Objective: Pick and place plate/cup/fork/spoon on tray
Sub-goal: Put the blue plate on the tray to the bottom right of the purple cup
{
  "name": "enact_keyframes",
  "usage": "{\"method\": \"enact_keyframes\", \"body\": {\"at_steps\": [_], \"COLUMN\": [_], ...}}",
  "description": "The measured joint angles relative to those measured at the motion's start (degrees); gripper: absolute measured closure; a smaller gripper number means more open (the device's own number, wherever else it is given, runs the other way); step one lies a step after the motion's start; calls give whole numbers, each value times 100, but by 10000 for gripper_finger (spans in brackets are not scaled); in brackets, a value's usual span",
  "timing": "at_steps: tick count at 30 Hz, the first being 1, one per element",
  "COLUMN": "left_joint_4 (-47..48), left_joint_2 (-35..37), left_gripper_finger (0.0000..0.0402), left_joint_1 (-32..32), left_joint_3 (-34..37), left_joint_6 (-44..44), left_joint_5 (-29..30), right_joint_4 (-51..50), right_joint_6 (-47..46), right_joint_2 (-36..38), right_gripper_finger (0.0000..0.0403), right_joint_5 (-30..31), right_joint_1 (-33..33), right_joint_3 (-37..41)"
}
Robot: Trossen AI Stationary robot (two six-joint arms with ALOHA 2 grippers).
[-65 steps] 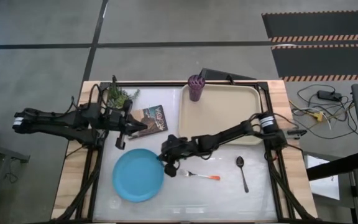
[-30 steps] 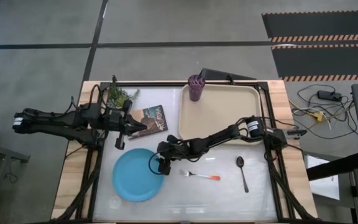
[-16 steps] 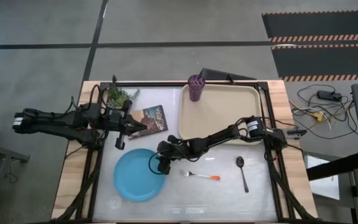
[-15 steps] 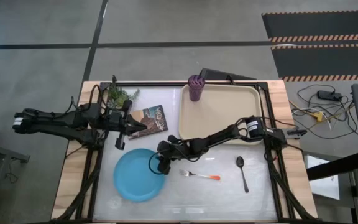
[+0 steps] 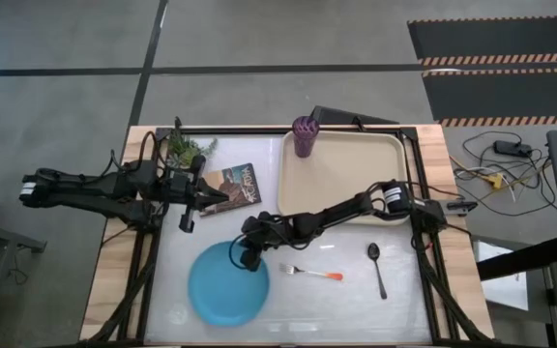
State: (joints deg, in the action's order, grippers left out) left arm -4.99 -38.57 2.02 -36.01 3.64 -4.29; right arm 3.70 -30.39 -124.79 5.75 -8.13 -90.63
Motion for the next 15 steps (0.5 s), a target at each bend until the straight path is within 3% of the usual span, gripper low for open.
{"method": "enact_keyframes", "body": {"at_steps": [8,15], "left_joint_4": [-2,0], "left_joint_2": [-2,0], "left_gripper_finger": [402,402], "left_joint_1": [0,0], "left_joint_3": [0,0], "left_joint_6": [-2,-28], "left_joint_5": [0,0], "right_joint_4": [-22,-349], "right_joint_6": [-116,-18], "right_joint_2": [433,1379], "right_gripper_finger": [394,394], "right_joint_5": [-395,-593], "right_joint_1": [19,30], "right_joint_3": [-3,358]}}
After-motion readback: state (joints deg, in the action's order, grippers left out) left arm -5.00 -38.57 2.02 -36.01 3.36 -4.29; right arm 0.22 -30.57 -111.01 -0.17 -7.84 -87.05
